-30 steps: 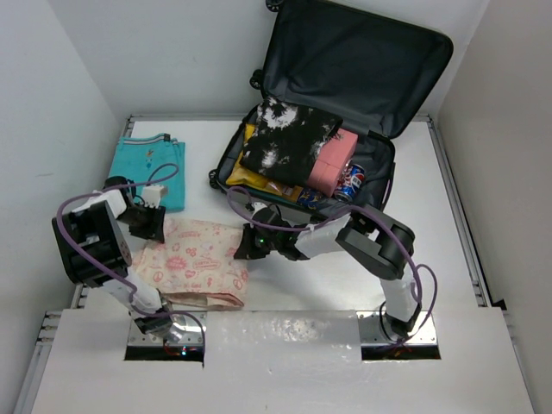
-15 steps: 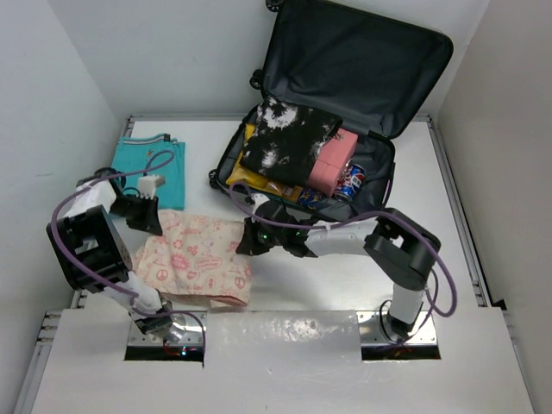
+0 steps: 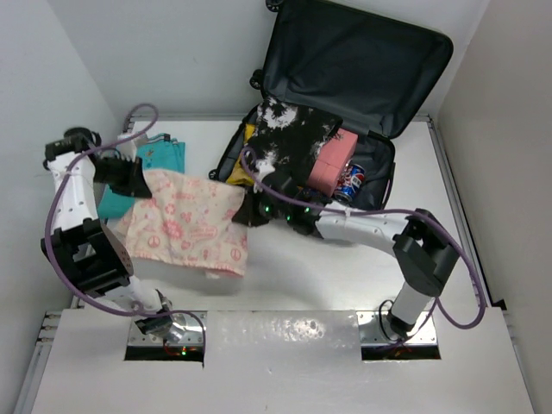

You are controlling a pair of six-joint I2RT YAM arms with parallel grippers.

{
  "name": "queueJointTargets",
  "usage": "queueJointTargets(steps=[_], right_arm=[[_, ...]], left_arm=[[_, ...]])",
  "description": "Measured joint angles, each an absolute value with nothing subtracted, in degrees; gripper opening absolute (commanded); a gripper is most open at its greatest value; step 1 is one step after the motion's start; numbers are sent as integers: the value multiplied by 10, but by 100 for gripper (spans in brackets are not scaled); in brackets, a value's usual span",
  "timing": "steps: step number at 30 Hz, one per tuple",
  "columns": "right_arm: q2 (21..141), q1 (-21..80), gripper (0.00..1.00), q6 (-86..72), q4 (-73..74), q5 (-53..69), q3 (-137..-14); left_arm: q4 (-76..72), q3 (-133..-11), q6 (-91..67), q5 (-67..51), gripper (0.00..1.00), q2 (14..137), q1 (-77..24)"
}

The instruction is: Pack the luggage

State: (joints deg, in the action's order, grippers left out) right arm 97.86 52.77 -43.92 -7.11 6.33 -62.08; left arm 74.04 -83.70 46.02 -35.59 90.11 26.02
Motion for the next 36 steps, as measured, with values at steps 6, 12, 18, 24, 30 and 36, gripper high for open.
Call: queueJointTargets(steps=[6, 12, 18, 24, 30, 36], right_arm=[[970, 431, 0, -428, -15, 92, -732], [920, 288, 0, -404, 77, 105, -797], [867, 140, 0, -381, 169, 89, -824], [859, 49, 0, -370, 216, 91, -822], [955, 13, 47, -352, 245, 95, -839], [1020, 4, 65, -304, 279, 74, -875]], left_arm=[[685, -974, 360, -407, 0, 902, 209], [522, -1082, 197, -403, 0, 970, 17], [383, -1249, 80, -374, 0, 1124, -96], [297, -1315, 14, -330, 0, 1242, -153], [248, -1338, -22, -288, 42, 1347, -172], [237, -1339, -24, -204, 78, 1369, -173]])
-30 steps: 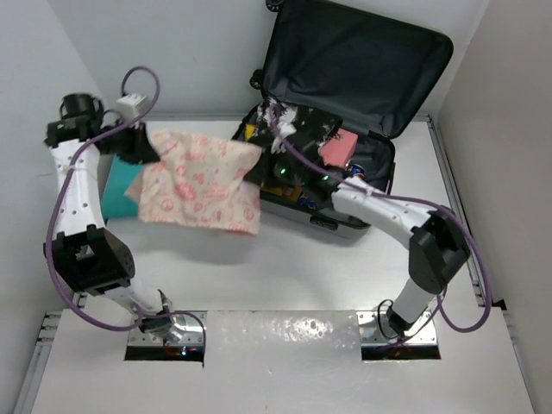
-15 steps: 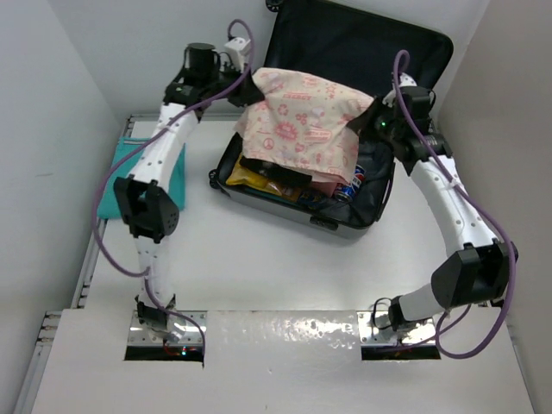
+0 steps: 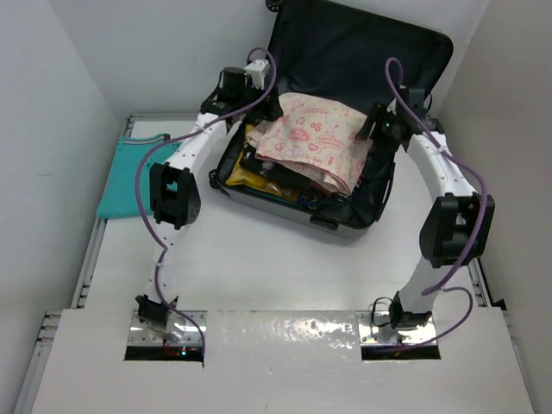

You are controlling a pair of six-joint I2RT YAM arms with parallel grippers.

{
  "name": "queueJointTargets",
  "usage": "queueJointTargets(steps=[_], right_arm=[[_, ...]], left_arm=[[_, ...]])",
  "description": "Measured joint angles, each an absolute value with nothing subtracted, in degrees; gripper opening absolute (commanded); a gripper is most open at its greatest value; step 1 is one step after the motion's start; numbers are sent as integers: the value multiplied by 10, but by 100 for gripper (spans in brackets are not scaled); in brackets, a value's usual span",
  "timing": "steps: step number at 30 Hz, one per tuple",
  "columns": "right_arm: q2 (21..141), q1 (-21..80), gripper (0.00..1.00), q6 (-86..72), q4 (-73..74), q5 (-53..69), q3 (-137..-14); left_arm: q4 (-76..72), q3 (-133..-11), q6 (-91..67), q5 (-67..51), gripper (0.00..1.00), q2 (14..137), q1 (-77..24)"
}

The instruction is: Pack the luggage

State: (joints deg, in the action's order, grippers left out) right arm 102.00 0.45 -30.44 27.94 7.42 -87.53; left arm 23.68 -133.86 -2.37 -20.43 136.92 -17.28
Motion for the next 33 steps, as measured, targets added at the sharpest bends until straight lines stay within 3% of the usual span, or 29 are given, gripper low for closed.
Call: queueJointTargets(steps=[5, 9, 12, 14, 16, 20, 23, 28, 33], right_arm=[[1016, 4, 66, -244, 305, 35, -991], [938, 23, 61, -208, 287, -17, -988], [870, 79, 56, -195, 242, -37, -939], [862, 122, 43, -196, 214, -22, -928], [889, 151, 42, -211, 205, -5, -943], [998, 208, 53, -201, 232, -18, -1032], [1056, 297, 53, -192, 237, -25, -1067], [1095, 430, 54, -203, 223, -4, -1067], [1123, 483, 55, -213, 209, 24, -1066]], left_arm=[[227, -1343, -2, -150, 82, 1349, -173], [236, -1353, 15, -129, 82, 1315, -172], [248, -1384, 17, -119, 83, 1295, -167], [258, -1400, 12, -120, 83, 1281, -156], [268, -1402, 2, -130, 81, 1261, -133], [277, -1339, -13, -148, 79, 1203, -12], [301, -1262, -6, -128, 80, 1173, 110], [381, -1182, 37, -87, 91, 1192, 282], [444, -1136, 88, -64, 98, 1226, 323]])
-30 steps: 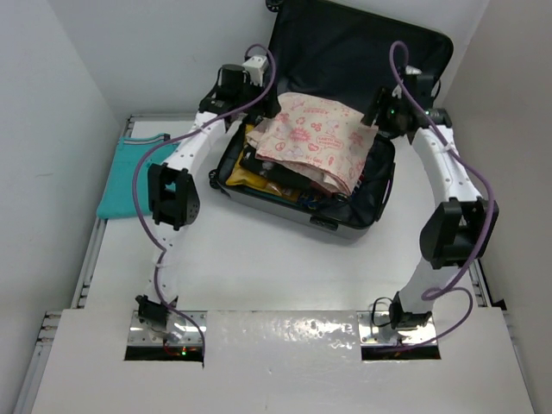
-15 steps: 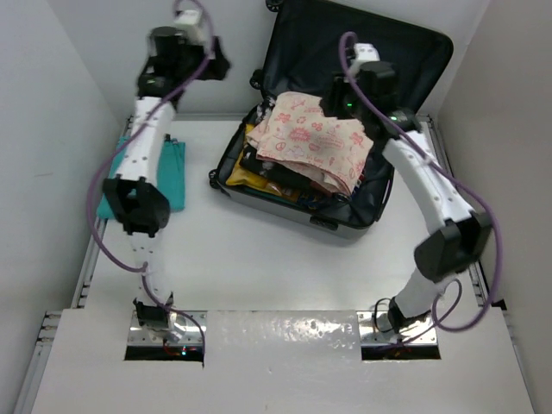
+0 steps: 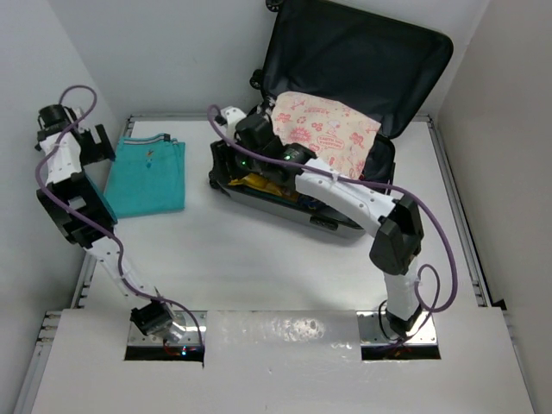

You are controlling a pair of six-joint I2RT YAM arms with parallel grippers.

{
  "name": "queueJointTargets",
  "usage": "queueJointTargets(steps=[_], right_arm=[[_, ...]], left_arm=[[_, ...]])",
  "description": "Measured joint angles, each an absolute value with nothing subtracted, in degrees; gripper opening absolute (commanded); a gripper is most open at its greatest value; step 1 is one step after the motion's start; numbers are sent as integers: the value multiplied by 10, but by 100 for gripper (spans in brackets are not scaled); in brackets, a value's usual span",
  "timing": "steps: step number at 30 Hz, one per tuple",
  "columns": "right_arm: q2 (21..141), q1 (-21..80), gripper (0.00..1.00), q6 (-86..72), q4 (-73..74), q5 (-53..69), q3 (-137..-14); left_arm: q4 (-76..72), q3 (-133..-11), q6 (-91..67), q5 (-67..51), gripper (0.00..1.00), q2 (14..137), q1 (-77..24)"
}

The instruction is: Pack the luggage

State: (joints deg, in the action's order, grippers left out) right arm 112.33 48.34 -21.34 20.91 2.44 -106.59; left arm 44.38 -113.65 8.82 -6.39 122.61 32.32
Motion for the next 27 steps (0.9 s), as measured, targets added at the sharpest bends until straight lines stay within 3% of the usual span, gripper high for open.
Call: queueJointTargets(steps=[10, 14, 15, 19, 22, 27], right_arm=[[1160, 510, 56, -219, 215, 58, -1052], [1160, 512, 56, -219, 215, 60, -1044], [1160, 512, 55, -221, 215, 60, -1041], [1160, 515, 55, -227, 213, 60, -1029], [1160, 522, 55, -241, 201, 62, -1008], [1182, 537, 54, -286, 165, 74, -994]], left_arm=[[413, -1068, 103, -83, 99, 1299, 292], [397, -1068, 105, -100, 80, 1327, 294], [394, -1067, 108, -107, 64, 1327, 296], [335, -990, 143, -114, 33, 1282, 300], [287, -884, 180, -118, 26, 1220, 299], [300, -729, 232, -125, 26, 1105, 290]])
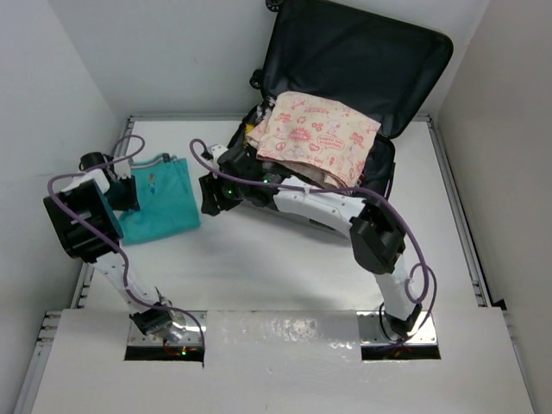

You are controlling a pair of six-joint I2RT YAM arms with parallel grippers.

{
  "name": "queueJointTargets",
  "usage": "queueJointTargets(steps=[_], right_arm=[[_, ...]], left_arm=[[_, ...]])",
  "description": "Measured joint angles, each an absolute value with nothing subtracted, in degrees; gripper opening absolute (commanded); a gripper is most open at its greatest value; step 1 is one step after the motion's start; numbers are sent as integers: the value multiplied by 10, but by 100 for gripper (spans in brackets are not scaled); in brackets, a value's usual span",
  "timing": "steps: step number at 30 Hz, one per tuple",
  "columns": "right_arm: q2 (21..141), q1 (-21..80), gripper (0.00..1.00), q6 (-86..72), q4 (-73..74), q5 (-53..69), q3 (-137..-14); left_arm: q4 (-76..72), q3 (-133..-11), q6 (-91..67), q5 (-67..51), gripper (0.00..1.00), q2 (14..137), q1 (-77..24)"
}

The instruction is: Pack the luggage

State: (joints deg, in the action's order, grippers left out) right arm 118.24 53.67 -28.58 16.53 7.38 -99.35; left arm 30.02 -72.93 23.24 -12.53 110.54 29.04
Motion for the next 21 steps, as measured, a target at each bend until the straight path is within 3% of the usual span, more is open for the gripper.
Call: queueJointTargets(steps=[6, 11, 18, 21], right_arm=[[1257, 552, 61, -336, 118, 71, -994], [1304, 558, 63, -386, 116, 57, -993], [1333, 580, 74, -451, 111, 20, -977], [1333, 591, 72, -475, 94, 4, -972]], left_arm=[[326, -583, 312, -126, 32, 990, 288], [376, -507, 345, -109, 54, 921, 286], [462, -513, 327, -100, 69, 905, 290], [490, -549, 312, -89, 77, 905, 291]])
